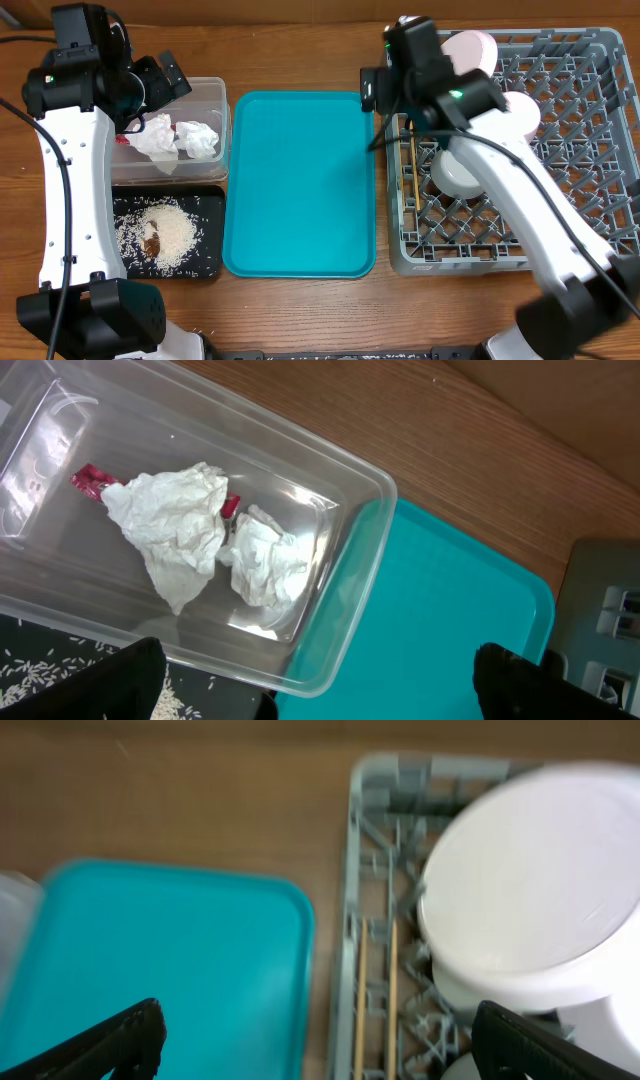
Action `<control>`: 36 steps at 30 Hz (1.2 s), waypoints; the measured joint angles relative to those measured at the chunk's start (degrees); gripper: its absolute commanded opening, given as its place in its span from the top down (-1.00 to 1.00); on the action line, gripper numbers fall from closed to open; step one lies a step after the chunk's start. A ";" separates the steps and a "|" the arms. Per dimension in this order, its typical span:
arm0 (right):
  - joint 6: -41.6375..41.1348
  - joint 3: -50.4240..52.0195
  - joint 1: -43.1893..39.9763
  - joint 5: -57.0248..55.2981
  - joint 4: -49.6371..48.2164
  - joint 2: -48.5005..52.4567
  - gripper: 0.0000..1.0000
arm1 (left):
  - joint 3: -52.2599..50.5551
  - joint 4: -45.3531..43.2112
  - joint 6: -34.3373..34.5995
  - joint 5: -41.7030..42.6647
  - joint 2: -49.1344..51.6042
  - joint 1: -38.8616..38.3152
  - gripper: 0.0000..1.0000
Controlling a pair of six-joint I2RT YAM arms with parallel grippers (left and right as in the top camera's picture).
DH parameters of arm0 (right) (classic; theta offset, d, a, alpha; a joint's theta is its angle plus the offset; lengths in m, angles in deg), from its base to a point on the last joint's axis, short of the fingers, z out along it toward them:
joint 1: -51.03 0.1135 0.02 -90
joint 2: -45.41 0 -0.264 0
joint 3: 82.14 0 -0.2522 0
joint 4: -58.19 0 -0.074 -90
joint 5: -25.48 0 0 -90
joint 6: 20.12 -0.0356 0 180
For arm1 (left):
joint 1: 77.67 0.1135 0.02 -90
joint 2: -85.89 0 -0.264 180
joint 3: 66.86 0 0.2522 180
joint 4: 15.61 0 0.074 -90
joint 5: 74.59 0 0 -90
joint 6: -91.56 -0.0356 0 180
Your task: Sort waste into correct bins and load items into the dishwasher
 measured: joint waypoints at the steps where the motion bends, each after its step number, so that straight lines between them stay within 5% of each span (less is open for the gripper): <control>1: 0.00 0.00 0.00 0.09 -0.90 -1.99 -1.00 | 0.00 0.00 0.00 0.02 0.00 0.00 -1.00; 10: 0.02 0.52 -0.35 1.01 -2.03 -26.71 -1.00 | 0.00 -0.02 0.00 0.00 0.00 0.00 -1.00; 16: 0.00 9.46 -0.39 3.26 -3.52 -42.23 -0.99 | 0.00 0.00 0.00 0.00 0.00 0.00 -1.00; 29: -4.22 57.33 -9.66 4.39 -24.33 -81.20 -1.00 | 0.04 0.00 0.00 -0.17 0.00 0.00 -1.00; 36: -11.34 77.26 -13.73 4.57 -38.18 -92.00 -1.00 | 0.04 0.00 0.00 -0.22 0.00 0.00 -1.00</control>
